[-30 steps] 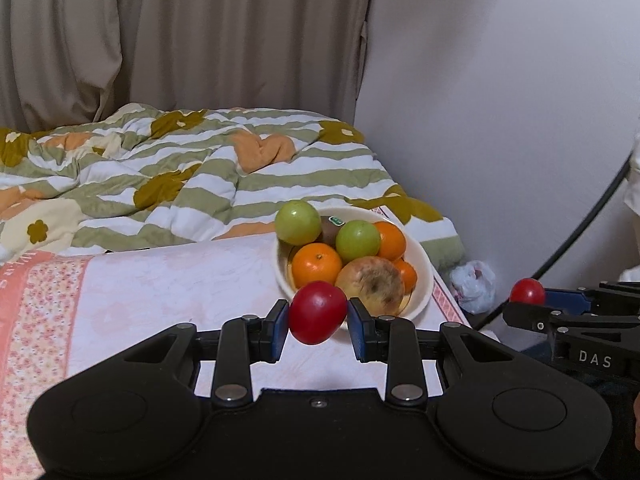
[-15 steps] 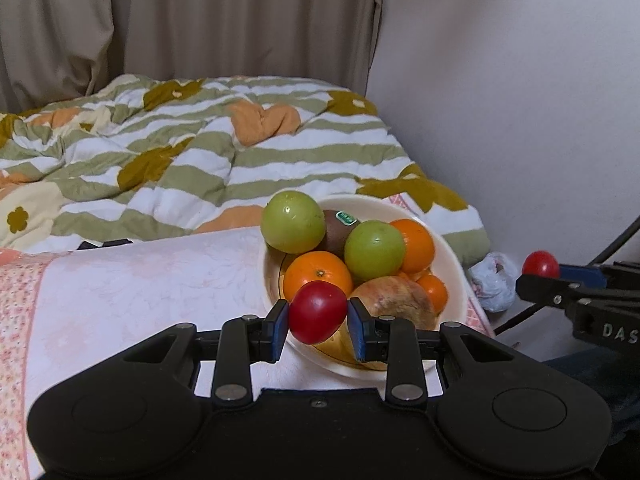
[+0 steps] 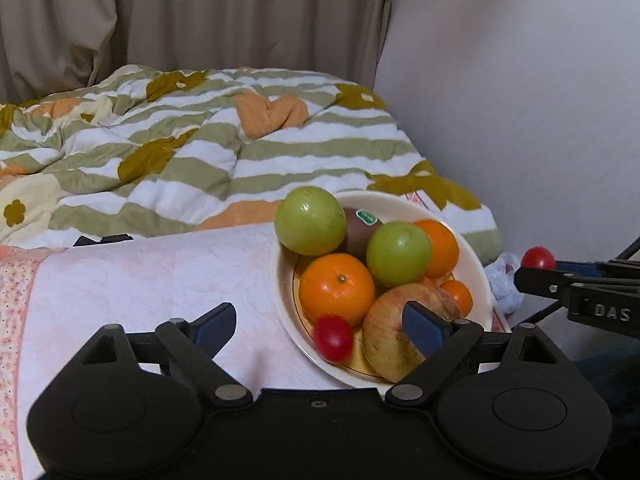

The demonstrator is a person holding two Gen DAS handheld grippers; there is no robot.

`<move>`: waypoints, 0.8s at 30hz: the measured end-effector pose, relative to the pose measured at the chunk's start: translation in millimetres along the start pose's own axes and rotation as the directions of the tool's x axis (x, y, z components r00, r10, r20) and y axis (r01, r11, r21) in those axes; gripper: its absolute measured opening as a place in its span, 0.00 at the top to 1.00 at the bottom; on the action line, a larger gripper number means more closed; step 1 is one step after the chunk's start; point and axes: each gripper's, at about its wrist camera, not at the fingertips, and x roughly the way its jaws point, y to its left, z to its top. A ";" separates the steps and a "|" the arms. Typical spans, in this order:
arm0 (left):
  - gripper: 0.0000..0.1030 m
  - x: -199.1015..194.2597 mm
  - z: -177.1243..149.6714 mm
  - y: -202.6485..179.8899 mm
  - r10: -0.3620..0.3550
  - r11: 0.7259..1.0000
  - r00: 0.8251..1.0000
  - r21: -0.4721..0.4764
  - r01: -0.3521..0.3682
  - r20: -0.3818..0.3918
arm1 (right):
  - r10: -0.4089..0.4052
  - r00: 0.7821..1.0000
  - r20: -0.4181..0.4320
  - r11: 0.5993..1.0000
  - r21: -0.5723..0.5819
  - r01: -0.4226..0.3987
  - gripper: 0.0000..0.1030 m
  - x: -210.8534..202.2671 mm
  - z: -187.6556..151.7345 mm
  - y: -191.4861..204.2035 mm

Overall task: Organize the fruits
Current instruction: 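Release the tomatoes into the bowl with both tools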

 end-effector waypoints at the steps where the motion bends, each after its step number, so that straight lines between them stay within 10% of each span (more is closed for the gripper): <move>1: 0.10 -1.5 0.6 2.0 -0.002 1.000 1.000 -0.007 0.002 -0.001 | -0.001 1.000 -0.002 1.000 0.003 0.001 0.55 1.0 0.9 0.0; 24: 0.09 -44.2 -22.1 12.4 0.066 0.997 0.998 -0.031 -0.065 0.025 | 0.023 1.000 -0.008 1.000 -0.010 -0.023 0.45 52.9 1.1 -1.5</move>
